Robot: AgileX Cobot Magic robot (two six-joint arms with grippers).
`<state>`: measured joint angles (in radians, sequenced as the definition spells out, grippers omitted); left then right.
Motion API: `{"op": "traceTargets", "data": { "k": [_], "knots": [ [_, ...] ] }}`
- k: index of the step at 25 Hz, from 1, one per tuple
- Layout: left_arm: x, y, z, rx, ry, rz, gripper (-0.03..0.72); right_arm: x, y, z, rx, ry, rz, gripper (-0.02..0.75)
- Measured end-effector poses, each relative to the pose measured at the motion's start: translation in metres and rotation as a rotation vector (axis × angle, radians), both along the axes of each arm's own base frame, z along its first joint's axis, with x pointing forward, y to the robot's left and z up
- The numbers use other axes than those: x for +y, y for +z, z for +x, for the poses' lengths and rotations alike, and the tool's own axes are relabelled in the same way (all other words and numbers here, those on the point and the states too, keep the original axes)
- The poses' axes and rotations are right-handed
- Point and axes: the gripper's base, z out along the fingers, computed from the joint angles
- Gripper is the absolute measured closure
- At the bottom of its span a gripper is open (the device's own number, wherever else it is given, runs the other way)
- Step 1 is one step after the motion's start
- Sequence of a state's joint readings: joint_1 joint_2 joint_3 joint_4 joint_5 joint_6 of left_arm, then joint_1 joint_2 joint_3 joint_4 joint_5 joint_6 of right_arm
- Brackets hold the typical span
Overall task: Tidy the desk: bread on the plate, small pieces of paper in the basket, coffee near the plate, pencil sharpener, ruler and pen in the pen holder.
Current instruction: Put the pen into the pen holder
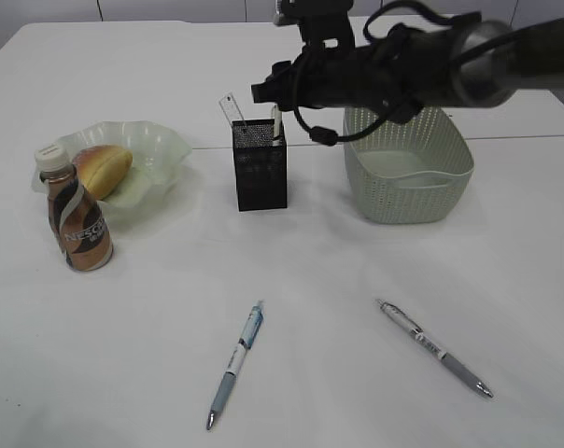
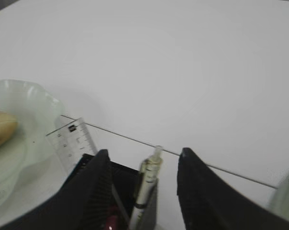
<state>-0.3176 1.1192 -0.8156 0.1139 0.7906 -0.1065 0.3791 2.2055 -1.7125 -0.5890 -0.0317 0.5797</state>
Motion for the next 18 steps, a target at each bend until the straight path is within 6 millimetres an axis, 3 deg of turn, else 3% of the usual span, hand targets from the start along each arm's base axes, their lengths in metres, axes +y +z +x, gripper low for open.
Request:
{"op": "traceTargets", "data": {
  "k": [6,11,18],
  "knots": [
    [0.000,0.000,0.000,0.000,0.000,0.000,0.272,-0.014,0.051,-0.030,0.151,-0.180,-0.110,0.476],
    [0.000,0.000,0.000,0.001,0.001,-0.004,0.272,-0.016,0.051,-0.054,0.359,-0.283,-0.216,0.514],
    [-0.004,0.000,-0.001,0.018,0.013,-0.054,0.272,-0.021,0.034,-0.088,0.761,-0.222,-0.416,0.519]
  ]
}}
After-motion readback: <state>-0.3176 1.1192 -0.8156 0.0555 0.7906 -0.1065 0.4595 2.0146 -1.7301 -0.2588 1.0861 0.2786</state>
